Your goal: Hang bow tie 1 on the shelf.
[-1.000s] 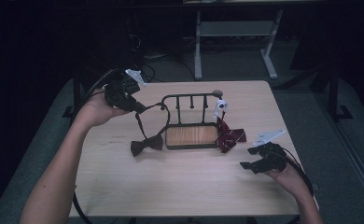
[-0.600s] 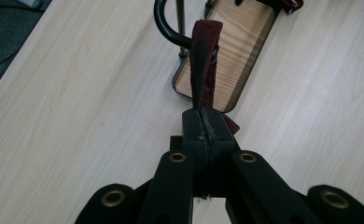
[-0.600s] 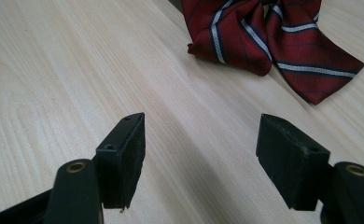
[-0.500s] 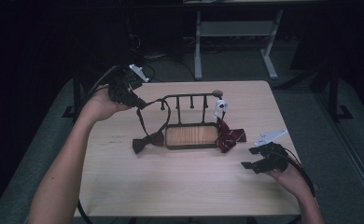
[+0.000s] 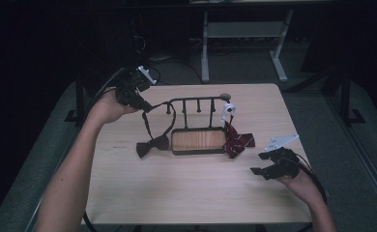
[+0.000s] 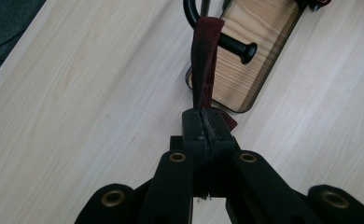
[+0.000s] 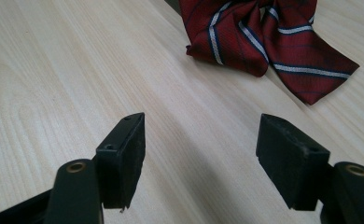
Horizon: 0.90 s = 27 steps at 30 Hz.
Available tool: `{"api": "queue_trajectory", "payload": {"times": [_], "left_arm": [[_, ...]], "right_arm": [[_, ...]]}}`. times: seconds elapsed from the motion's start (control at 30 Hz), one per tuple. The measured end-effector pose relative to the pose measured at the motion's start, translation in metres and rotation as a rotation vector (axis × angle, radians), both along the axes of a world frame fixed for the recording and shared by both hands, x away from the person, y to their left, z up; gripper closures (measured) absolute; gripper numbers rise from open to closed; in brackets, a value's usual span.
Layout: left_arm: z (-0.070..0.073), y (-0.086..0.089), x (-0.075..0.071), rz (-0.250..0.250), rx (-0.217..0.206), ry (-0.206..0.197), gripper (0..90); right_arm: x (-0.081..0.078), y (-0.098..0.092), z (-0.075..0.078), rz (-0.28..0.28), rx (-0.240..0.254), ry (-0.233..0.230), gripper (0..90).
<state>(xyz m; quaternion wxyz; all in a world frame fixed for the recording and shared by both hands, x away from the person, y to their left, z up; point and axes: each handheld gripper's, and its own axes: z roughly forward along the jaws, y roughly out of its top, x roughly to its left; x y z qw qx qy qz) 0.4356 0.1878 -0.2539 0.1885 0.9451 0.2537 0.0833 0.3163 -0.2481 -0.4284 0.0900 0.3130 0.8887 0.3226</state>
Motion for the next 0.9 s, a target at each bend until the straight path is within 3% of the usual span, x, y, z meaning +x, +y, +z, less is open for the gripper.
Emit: {"api": "queue_trajectory", "payload": {"times": [0.57,0.83,0.9], "left_arm": [[-0.001,0.002,-0.002,0.01,0.007,0.0,83.6],[-0.006,0.005,-0.013,-0.002,0.015,0.003,82.3],[-0.006,0.007,-0.018,-0.005,0.001,0.001,82.3]], "right_arm": [[-0.001,0.001,0.0,-0.001,-0.003,-0.001,32.7],[-0.001,0.003,0.001,0.005,-0.009,0.003,32.7],[-0.001,0.003,0.002,0.005,-0.009,0.002,32.7]]}}
